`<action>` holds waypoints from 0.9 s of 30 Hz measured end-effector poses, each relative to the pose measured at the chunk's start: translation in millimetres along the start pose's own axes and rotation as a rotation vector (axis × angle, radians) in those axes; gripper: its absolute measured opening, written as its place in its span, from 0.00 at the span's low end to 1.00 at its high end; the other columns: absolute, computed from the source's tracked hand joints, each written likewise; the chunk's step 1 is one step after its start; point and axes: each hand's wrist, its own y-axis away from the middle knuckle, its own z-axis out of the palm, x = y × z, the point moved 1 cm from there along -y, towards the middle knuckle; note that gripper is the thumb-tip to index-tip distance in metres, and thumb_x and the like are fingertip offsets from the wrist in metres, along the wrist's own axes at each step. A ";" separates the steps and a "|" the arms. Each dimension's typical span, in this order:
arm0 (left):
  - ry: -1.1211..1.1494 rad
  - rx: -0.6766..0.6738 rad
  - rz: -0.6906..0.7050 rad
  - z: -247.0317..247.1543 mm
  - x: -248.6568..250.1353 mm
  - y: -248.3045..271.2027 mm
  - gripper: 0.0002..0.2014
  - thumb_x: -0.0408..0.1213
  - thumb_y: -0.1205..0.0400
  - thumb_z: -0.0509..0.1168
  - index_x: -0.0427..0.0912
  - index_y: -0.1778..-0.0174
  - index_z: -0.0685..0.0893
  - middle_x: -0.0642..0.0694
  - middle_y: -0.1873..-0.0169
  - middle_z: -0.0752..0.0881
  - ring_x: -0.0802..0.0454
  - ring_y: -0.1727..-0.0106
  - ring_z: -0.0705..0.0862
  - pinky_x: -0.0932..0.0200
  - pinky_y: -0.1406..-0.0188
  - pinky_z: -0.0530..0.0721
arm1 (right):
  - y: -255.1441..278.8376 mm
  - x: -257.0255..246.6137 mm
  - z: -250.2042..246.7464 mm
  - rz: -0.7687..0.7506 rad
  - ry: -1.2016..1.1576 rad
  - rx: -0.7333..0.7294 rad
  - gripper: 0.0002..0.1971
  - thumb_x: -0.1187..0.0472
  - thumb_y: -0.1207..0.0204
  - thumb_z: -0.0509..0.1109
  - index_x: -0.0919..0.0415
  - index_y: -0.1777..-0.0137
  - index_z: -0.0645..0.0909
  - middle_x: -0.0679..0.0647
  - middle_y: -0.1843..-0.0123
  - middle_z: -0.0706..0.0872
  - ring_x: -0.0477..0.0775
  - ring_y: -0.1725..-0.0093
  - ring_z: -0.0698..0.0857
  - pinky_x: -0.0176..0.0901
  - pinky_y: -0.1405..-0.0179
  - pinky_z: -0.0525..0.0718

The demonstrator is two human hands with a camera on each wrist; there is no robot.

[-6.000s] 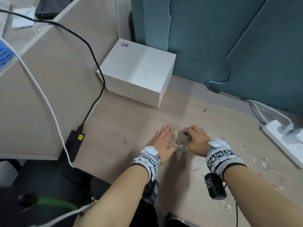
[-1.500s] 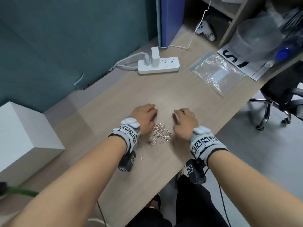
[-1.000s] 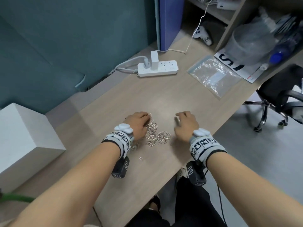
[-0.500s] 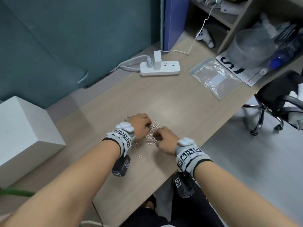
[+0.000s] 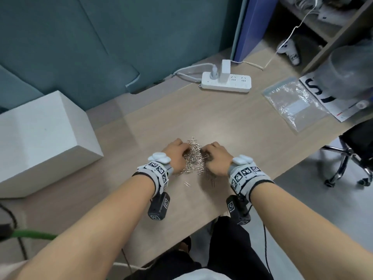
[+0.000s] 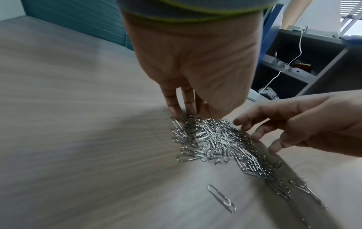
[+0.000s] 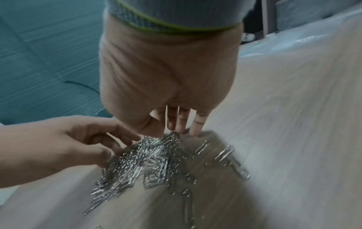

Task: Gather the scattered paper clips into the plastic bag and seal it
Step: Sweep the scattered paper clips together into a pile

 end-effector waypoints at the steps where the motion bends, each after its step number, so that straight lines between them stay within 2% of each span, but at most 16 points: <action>1: 0.006 0.011 -0.020 -3.4 -1.0 8.9 0.24 0.30 0.25 0.63 0.52 0.33 0.81 0.49 0.43 0.78 0.47 0.44 0.81 0.52 0.48 0.84 | 5.3 -2.4 -6.1 -0.015 0.004 0.005 0.23 0.66 0.27 0.69 0.51 0.31 0.82 0.50 0.37 0.77 0.56 0.33 0.78 0.44 0.35 0.78; 3: 0.021 0.030 -0.082 -10.8 1.7 18.9 0.18 0.34 0.26 0.66 0.51 0.41 0.81 0.49 0.47 0.77 0.48 0.51 0.81 0.53 0.55 0.83 | 12.8 2.4 -26.6 0.025 0.030 0.000 0.10 0.63 0.24 0.68 0.51 0.46 0.85 0.48 0.45 0.82 0.56 0.42 0.84 0.45 0.45 0.81; 4: 0.022 0.019 -0.110 -14.2 3.0 24.7 0.13 0.35 0.26 0.66 0.51 0.46 0.81 0.49 0.49 0.78 0.47 0.53 0.82 0.53 0.56 0.84 | 16.2 6.1 -34.4 0.063 0.064 -0.078 0.07 0.61 0.22 0.68 0.54 0.51 0.87 0.50 0.48 0.86 0.55 0.46 0.86 0.43 0.50 0.82; 5: 0.012 -0.027 -0.126 -15.4 3.1 29.7 0.08 0.37 0.25 0.65 0.51 0.51 0.81 0.49 0.51 0.81 0.46 0.54 0.83 0.53 0.54 0.84 | 21.8 8.8 -38.5 0.094 0.114 -0.206 0.08 0.61 0.21 0.68 0.57 0.54 0.89 0.52 0.50 0.90 0.53 0.51 0.88 0.40 0.55 0.82; 7: 0.006 -0.230 -0.135 -12.8 6.1 37.4 0.04 0.39 0.23 0.66 0.50 0.56 0.85 0.50 0.56 0.89 0.46 0.53 0.87 0.54 0.50 0.87 | 32.2 16.4 -37.0 0.189 0.234 -0.501 0.08 0.63 0.20 0.69 0.59 0.57 0.90 0.60 0.46 0.94 0.45 0.63 0.89 0.35 0.63 0.82; 9: 0.095 -0.424 -0.167 -0.2 9.9 43.0 0.05 0.38 0.23 0.68 0.47 0.57 0.90 0.51 0.59 0.93 0.49 0.55 0.93 0.52 0.47 0.90 | 34.8 24.6 -28.1 0.233 0.287 -0.594 0.05 0.65 0.21 0.72 0.61 0.53 0.90 0.64 0.42 0.93 0.45 0.67 0.88 0.33 0.64 0.85; 11: 0.173 -0.461 -0.188 10.1 16.5 47.8 0.06 0.39 0.23 0.69 0.48 0.57 0.92 0.53 0.62 0.94 0.55 0.59 0.93 0.53 0.45 0.91 | 33.9 24.5 -20.1 0.176 0.238 -0.562 0.08 0.62 0.21 0.72 0.59 0.48 0.92 0.62 0.43 0.94 0.52 0.60 0.88 0.40 0.57 0.87; 13: 0.231 -0.387 -0.208 17.2 28.2 47.1 0.07 0.39 0.23 0.69 0.49 0.55 0.92 0.55 0.62 0.93 0.57 0.57 0.92 0.54 0.44 0.90 | 28.8 18.5 -21.6 0.070 0.166 -0.518 0.09 0.55 0.22 0.69 0.51 0.52 0.91 0.58 0.44 0.94 0.54 0.52 0.89 0.46 0.43 0.87; 15: 0.249 -0.289 -0.218 16.1 35.4 45.1 0.08 0.38 0.22 0.68 0.50 0.51 0.92 0.55 0.56 0.93 0.54 0.50 0.90 0.57 0.43 0.88 | 23.9 7.1 -23.4 -0.028 0.146 -0.427 0.14 0.49 0.29 0.65 0.47 0.50 0.90 0.51 0.42 0.93 0.54 0.43 0.88 0.50 0.34 0.84; 18: 0.312 -0.169 -0.261 15.5 50.3 41.0 0.10 0.35 0.22 0.68 0.50 0.50 0.92 0.53 0.54 0.92 0.53 0.52 0.90 0.61 0.49 0.86 | 18.7 6.7 -27.1 -0.087 0.075 -0.382 0.11 0.51 0.26 0.69 0.49 0.49 0.90 0.49 0.42 0.92 0.53 0.40 0.87 0.48 0.33 0.83; 19: 0.418 -0.189 -0.294 18.4 56.1 41.1 0.10 0.31 0.21 0.67 0.46 0.50 0.92 0.49 0.56 0.92 0.51 0.56 0.90 0.63 0.54 0.87 | 19.2 10.0 -28.5 -0.098 0.049 -0.399 0.10 0.51 0.27 0.70 0.47 0.52 0.92 0.48 0.45 0.92 0.53 0.41 0.88 0.48 0.34 0.84; 21: 0.563 -0.348 -0.328 24.3 70.5 45.1 0.12 0.25 0.18 0.62 0.34 0.45 0.90 0.40 0.54 0.92 0.48 0.58 0.89 0.66 0.62 0.86 | 18.5 19.1 -34.4 -0.125 0.010 -0.427 0.10 0.49 0.35 0.68 0.44 0.61 0.92 0.46 0.49 0.94 0.53 0.43 0.89 0.51 0.35 0.86; 23: 0.562 -0.466 -0.339 36.5 83.1 48.8 0.12 0.25 0.17 0.62 0.33 0.43 0.89 0.36 0.49 0.92 0.48 0.55 0.89 0.60 0.54 0.88 | 16.4 29.4 -40.2 -0.122 0.010 -0.407 0.12 0.49 0.38 0.67 0.48 0.61 0.92 0.46 0.50 0.94 0.53 0.44 0.90 0.54 0.34 0.86; 24: 0.569 -0.444 -0.352 44.5 88.0 48.7 0.11 0.27 0.18 0.64 0.35 0.43 0.90 0.38 0.49 0.93 0.49 0.55 0.89 0.56 0.48 0.89 | 15.3 33.6 -43.8 -0.120 0.012 -0.393 0.14 0.50 0.37 0.67 0.50 0.58 0.92 0.47 0.49 0.94 0.54 0.44 0.90 0.54 0.34 0.86; 25: 0.581 -0.379 -0.373 50.5 91.2 47.6 0.10 0.28 0.19 0.67 0.38 0.45 0.91 0.40 0.52 0.93 0.51 0.56 0.90 0.54 0.44 0.89 | 13.2 36.3 -47.4 -0.123 0.014 -0.377 0.16 0.49 0.37 0.66 0.52 0.55 0.91 0.48 0.48 0.93 0.55 0.43 0.89 0.53 0.34 0.86; 27: 0.591 -0.204 -0.401 57.8 94.5 42.3 0.10 0.31 0.21 0.71 0.44 0.47 0.92 0.45 0.55 0.94 0.54 0.56 0.90 0.57 0.42 0.88 | 8.2 40.9 -53.9 -0.136 0.023 -0.332 0.21 0.47 0.39 0.63 0.53 0.52 0.90 0.49 0.47 0.93 0.55 0.42 0.88 0.51 0.35 0.85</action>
